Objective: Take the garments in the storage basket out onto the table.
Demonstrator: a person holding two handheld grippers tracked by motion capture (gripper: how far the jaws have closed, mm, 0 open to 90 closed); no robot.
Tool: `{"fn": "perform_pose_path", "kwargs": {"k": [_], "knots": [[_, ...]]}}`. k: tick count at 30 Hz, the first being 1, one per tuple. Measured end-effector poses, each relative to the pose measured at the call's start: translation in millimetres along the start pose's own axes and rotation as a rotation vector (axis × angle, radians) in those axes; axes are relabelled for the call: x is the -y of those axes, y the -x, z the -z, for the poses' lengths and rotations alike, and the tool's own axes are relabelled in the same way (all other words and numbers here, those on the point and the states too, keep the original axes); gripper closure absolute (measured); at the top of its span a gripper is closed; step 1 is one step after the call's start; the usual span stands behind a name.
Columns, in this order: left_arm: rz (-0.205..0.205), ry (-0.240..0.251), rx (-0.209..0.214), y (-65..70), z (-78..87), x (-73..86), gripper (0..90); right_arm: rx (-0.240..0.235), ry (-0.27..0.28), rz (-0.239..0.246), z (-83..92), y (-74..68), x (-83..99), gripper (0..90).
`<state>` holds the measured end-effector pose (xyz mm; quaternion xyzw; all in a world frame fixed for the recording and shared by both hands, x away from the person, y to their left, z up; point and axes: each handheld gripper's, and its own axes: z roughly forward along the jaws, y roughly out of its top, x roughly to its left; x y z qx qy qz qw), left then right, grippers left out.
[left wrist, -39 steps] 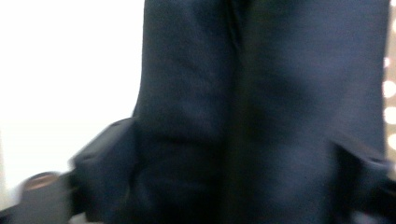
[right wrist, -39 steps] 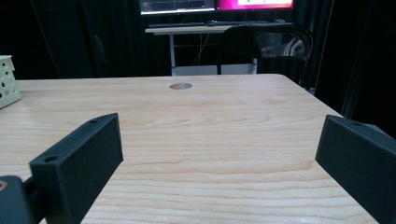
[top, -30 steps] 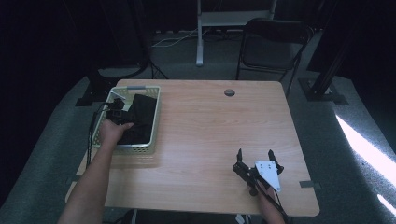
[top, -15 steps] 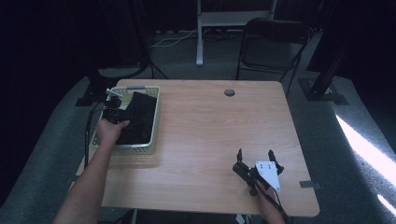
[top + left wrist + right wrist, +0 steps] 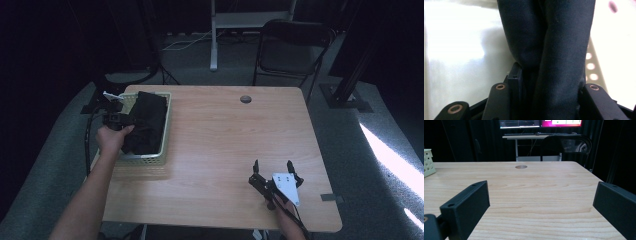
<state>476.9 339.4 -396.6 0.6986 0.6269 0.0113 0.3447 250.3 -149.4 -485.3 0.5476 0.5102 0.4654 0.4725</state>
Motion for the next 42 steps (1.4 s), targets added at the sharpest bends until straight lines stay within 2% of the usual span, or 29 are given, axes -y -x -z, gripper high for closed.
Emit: {"fn": "perform_pose_path", "kwargs": {"k": [3,9,11,13,16,19,21,24,26,29,35,42], "knots": [[0.005,0.043,0.01,3.3,11.8,-0.3,60.0,-0.001,0.0,0.002,0.1,-0.2,0.0,0.1],[0.038,0.082,0.079,5.8,27.4,-0.9,60.0,0.004,0.001,0.007,0.5,-0.8,0.2,0.1],[0.033,0.104,0.077,8.0,31.4,-0.3,60.0,0.005,0.004,0.007,0.6,-0.9,0.3,0.0],[0.037,0.125,0.109,7.7,35.7,-0.6,60.1,0.003,0.008,0.009,0.7,-1.2,0.4,0.1],[0.015,0.15,0.116,12.7,43.6,-3.9,60.1,-0.002,0.014,0.009,0.9,-1.8,0.7,0.1],[0.009,0.164,0.151,19.7,48.8,-8.0,60.0,-0.003,0.015,0.011,0.9,-1.9,0.7,0.1],[0.005,0.155,0.171,24.2,49.6,-10.3,60.0,-0.002,0.014,0.009,0.9,-1.9,0.7,0.1],[-0.016,0.157,0.163,31.7,50.1,-10.8,60.0,0.0,0.014,0.009,0.9,-1.9,0.7,0.1],[-0.029,0.196,0.152,35.7,51.6,-9.0,60.0,0.0,0.016,0.011,1.1,-2.1,0.8,0.1],[-0.009,0.228,0.188,36.8,52.6,-8.2,60.0,0.004,0.017,0.009,1.0,-1.9,0.8,0.1],[-0.002,0.213,0.248,45.1,48.5,-9.2,59.9,0.004,0.016,0.005,1.0,-1.8,0.8,0.1],[-0.003,0.235,0.316,59.0,43.0,-10.2,59.9,0.005,0.019,0.007,1.2,-1.9,0.9,0.1]]}}
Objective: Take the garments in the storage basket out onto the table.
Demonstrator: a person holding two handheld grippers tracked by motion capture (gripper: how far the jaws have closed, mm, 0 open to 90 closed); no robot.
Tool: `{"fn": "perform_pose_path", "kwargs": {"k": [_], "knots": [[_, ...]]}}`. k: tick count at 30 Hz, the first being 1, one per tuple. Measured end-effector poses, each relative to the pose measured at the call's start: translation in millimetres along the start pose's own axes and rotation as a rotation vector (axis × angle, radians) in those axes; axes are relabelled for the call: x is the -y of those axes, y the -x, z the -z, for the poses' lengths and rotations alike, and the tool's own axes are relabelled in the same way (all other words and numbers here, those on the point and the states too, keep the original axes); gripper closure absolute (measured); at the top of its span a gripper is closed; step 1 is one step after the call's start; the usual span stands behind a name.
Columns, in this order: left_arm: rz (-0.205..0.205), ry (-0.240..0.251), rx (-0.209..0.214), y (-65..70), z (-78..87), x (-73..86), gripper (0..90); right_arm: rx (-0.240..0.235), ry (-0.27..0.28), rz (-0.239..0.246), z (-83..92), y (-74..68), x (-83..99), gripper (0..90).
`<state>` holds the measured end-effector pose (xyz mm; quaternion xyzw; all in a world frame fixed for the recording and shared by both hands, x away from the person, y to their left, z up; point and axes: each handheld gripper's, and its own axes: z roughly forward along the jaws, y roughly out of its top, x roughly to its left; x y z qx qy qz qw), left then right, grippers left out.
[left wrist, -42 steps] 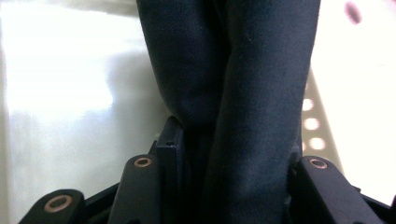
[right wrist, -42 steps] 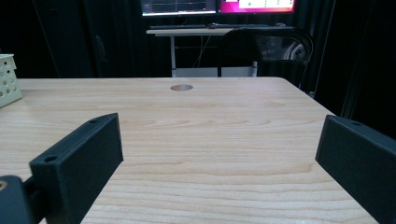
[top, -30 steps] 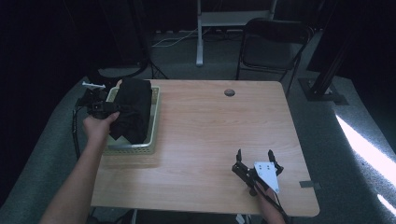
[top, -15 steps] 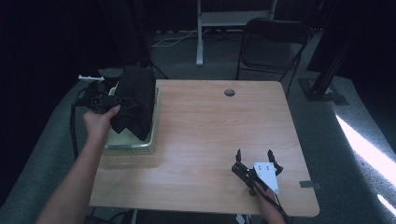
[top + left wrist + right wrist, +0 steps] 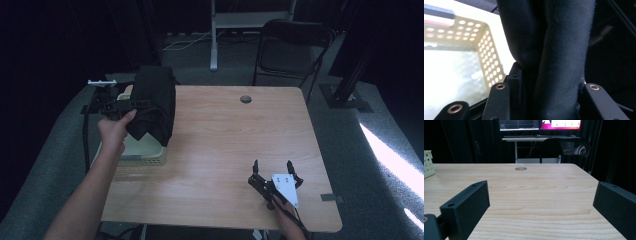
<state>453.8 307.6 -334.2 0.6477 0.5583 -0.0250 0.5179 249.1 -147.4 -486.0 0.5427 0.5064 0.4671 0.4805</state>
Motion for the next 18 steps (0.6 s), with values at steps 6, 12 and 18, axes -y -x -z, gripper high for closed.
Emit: {"fn": "perform_pose_path", "kwargs": {"k": [6,12,18], "knots": [[-0.004,-0.022,0.047,9.8,-13.7,1.9,59.9,-0.001,0.0,-0.001,-0.1,0.1,0.0,0.1],[-0.001,-0.017,0.085,19.4,-26.3,5.0,59.8,0.0,0.005,0.002,0.3,-0.2,0.1,0.1],[-0.009,-0.038,0.146,31.6,-40.2,10.1,59.9,-0.001,0.01,0.009,0.7,-0.4,0.4,0.1]]}}
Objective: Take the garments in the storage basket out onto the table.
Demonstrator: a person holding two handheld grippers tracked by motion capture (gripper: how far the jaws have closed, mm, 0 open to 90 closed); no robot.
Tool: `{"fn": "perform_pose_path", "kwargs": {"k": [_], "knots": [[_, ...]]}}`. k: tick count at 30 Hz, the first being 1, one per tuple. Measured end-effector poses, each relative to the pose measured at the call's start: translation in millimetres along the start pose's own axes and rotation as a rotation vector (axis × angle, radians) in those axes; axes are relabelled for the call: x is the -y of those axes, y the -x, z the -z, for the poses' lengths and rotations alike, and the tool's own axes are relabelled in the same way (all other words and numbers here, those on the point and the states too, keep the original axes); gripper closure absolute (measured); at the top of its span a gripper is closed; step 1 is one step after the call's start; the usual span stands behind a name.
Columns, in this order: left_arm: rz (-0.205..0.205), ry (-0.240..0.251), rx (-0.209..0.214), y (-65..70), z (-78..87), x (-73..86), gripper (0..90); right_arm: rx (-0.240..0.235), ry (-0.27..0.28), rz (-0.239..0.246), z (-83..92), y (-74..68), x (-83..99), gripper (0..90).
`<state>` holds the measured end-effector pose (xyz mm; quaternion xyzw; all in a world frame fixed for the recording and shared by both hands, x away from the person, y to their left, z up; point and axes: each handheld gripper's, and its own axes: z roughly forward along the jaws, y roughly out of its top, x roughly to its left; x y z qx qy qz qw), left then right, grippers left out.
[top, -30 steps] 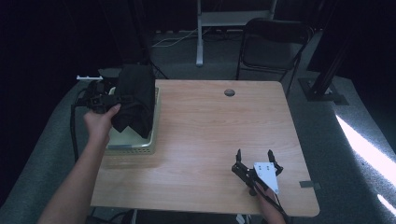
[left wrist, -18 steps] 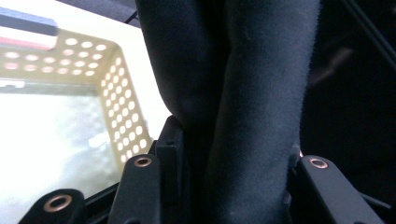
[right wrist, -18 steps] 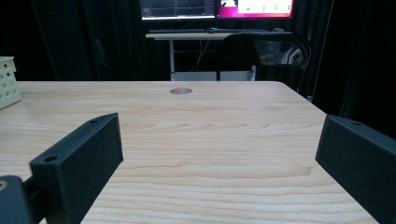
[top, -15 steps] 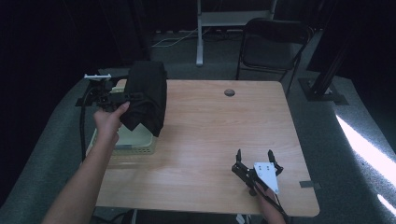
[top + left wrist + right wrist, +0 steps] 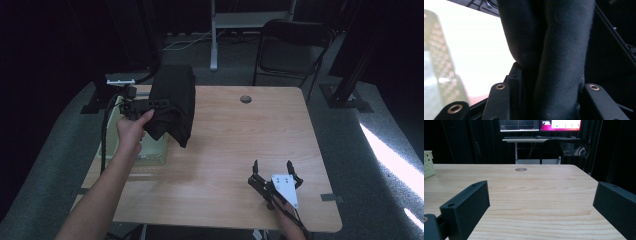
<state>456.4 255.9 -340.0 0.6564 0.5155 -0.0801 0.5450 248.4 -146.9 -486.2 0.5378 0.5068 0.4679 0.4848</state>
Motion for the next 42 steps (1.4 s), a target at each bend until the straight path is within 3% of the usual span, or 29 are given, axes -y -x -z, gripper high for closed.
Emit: {"fn": "perform_pose_path", "kwargs": {"k": [8,15,20,25,34,42], "knots": [[-0.018,-0.047,0.046,11.9,-23.7,6.5,59.8,0.0,0.004,0.002,0.5,-0.4,0.1,0.1],[-0.031,-0.054,0.039,15.7,-33.9,11.5,59.8,-0.007,0.004,0.003,0.7,-0.3,0.2,0.1],[-0.024,-0.048,0.08,22.0,-43.3,14.2,59.7,-0.006,0.006,0.005,0.9,-0.5,0.3,0.1],[-0.041,-0.082,0.108,34.4,-60.5,18.4,59.7,-0.005,0.008,0.006,1.2,-0.7,0.4,0.1],[-0.021,-0.108,0.18,57.0,-90.3,22.4,59.7,-0.007,0.015,0.012,1.5,-0.9,0.6,0.1],[-0.005,-0.106,0.181,71.4,-108.0,24.4,59.7,-0.012,0.016,0.012,1.8,-0.8,0.7,0.1]]}}
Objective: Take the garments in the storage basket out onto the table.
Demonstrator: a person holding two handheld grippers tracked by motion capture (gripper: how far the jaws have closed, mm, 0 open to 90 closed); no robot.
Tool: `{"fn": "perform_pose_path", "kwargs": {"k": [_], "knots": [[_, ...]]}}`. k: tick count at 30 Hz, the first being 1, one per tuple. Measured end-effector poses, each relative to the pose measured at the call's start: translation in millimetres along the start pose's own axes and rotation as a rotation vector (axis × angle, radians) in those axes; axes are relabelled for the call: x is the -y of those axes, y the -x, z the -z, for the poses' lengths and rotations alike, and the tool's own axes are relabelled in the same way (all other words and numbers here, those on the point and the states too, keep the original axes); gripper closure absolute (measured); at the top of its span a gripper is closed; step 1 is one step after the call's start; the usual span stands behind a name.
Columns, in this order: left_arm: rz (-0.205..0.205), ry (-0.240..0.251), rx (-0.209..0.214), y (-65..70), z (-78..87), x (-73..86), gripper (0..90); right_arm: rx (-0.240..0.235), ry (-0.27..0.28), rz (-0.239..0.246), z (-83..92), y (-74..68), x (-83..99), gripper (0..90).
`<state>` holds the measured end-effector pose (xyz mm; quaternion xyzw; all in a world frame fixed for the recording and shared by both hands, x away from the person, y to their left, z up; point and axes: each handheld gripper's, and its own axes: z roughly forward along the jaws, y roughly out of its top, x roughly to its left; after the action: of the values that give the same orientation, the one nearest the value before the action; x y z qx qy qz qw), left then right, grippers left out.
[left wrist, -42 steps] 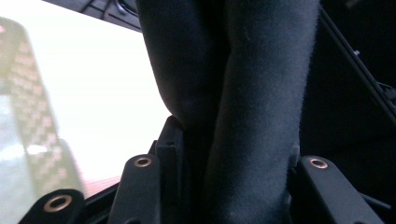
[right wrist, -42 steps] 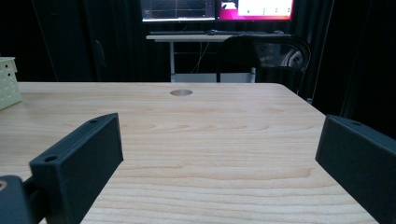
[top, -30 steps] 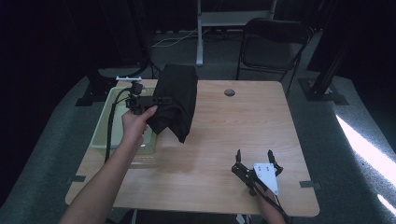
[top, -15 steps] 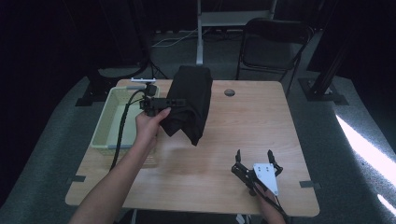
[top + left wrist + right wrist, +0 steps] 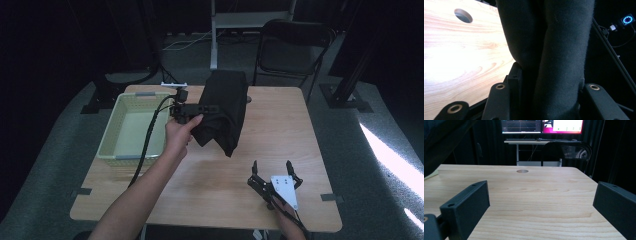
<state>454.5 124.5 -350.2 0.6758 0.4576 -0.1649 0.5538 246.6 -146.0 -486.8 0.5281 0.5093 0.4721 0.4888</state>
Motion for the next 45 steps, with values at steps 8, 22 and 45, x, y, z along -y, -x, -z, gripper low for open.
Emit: {"fn": "perform_pose_path", "kwargs": {"k": [8,22,45], "knots": [[-0.025,0.007,-0.024,6.8,-8.6,2.2,59.8,-0.002,0.001,-0.002,0.1,0.1,0.0,0.1],[0.056,-0.022,-0.065,-27.9,-24.4,25.0,59.7,-0.002,-0.001,-0.003,0.0,0.1,0.0,0.1],[0.138,-0.067,-0.086,-61.5,-52.0,45.8,59.6,-0.004,0.001,-0.002,0.0,0.2,0.0,0.1]]}}
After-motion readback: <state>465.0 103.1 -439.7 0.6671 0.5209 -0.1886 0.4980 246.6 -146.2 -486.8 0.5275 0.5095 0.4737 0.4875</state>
